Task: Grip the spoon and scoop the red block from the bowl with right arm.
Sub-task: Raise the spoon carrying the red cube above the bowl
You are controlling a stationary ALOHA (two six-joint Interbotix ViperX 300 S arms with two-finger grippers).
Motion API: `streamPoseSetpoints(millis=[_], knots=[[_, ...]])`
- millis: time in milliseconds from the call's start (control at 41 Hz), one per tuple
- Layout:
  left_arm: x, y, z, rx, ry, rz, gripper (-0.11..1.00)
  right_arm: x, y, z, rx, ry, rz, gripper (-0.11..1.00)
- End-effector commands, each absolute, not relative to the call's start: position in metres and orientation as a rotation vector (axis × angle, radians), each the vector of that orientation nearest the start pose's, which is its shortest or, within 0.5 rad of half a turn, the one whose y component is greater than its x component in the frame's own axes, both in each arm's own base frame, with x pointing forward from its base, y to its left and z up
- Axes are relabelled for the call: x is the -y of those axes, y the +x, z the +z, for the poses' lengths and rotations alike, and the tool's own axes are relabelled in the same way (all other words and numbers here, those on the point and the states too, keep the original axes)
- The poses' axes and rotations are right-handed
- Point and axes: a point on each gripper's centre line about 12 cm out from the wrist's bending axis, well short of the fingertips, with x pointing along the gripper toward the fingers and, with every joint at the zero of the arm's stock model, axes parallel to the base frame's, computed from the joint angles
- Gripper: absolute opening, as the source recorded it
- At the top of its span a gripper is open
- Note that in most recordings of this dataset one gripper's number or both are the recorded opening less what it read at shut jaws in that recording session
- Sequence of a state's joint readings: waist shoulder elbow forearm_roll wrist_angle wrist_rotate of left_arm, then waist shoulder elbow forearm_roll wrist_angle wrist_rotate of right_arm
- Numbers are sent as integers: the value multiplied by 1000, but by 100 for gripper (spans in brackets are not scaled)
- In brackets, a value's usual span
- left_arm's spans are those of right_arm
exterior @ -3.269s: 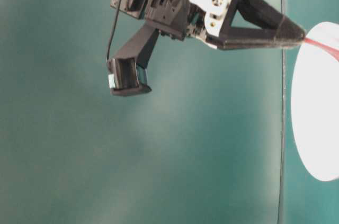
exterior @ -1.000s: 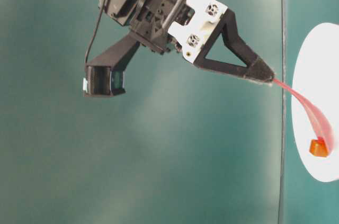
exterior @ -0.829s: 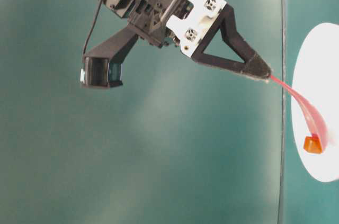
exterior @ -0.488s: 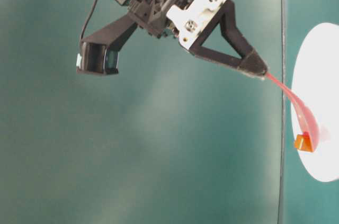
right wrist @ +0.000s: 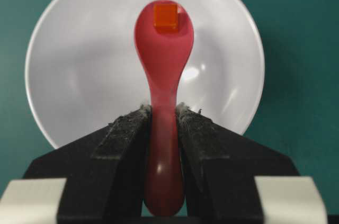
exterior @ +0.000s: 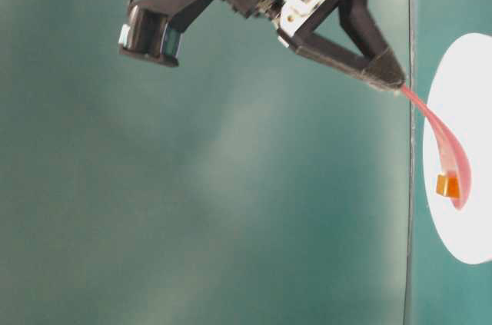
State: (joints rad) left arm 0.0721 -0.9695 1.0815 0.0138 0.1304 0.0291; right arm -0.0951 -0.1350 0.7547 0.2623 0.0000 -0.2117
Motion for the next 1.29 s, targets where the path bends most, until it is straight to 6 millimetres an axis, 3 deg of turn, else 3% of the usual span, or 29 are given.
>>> streamPoseSetpoints(millis=[0,366,903,1269], knots=[[-15,201,293,-221,32,72,0,31,356,202,-536,69,-110,24],[-15,201,293,-221,32,72,0,27,340,206,-374,40,-134,24],[-15,201,293,-219,32,72,0,20,333,209,-324,37,-126,24],[-15,200,293,-230,33,70,0,19,319,239,-257,42,-116,24]])
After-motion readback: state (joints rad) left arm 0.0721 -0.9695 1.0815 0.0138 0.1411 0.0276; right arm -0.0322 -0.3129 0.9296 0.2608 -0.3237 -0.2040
